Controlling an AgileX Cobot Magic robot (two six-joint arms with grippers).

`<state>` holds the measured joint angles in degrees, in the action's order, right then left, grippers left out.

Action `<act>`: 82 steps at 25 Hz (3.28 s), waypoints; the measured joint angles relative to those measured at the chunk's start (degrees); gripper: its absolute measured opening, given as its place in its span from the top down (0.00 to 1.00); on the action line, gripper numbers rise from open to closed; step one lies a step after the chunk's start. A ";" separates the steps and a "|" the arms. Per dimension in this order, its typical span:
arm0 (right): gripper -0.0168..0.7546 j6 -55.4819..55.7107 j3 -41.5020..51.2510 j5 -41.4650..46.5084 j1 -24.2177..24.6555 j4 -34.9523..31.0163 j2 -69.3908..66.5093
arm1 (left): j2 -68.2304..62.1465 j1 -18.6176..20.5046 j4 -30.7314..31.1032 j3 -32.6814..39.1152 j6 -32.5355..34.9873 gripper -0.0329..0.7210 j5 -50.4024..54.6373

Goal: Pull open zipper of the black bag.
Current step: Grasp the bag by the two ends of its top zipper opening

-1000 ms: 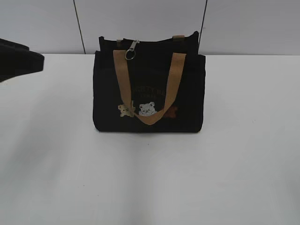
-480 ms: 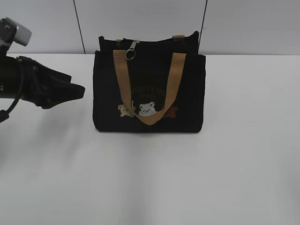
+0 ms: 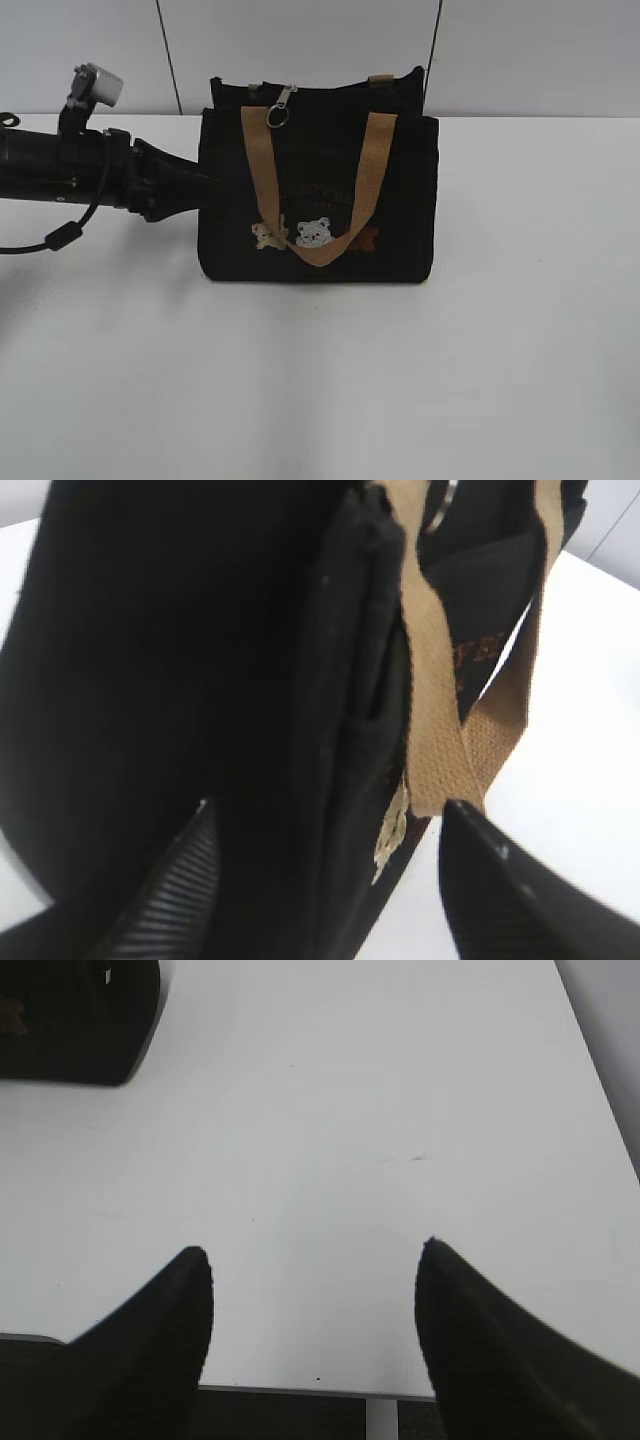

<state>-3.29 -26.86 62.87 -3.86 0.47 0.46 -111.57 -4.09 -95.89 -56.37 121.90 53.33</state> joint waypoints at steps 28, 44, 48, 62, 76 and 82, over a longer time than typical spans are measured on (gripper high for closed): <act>0.35 -2.53 -0.53 -1.16 0.00 -2.67 -3.17 | -3.91 0.00 1.32 -2.76 -0.12 0.91 5.88; 0.35 -60.60 -9.31 -16.38 0.00 -49.73 -48.52 | -3.91 0.00 1.42 -2.76 -0.22 0.91 7.07; 0.35 -74.82 -12.30 -17.06 0.00 -63.36 -59.39 | -3.91 0.00 1.42 -2.76 -0.22 0.91 7.07; 0.35 -96.67 -29.69 -18.82 -11.19 -83.75 -91.79 | -3.91 0.00 1.76 -2.76 -0.22 0.91 7.12; 0.35 -96.76 -44.54 -23.42 -15.79 -85.25 -110.77 | -3.91 0.00 2.65 -2.76 -0.22 0.91 6.66; 0.35 -96.76 -49.23 -23.42 -15.90 -85.48 -114.60 | -3.91 0.00 2.65 -2.76 -0.22 0.91 6.43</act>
<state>-100.05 -76.09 39.45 -19.77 -85.01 -114.15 -115.48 -4.09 -93.24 -59.13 121.68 59.77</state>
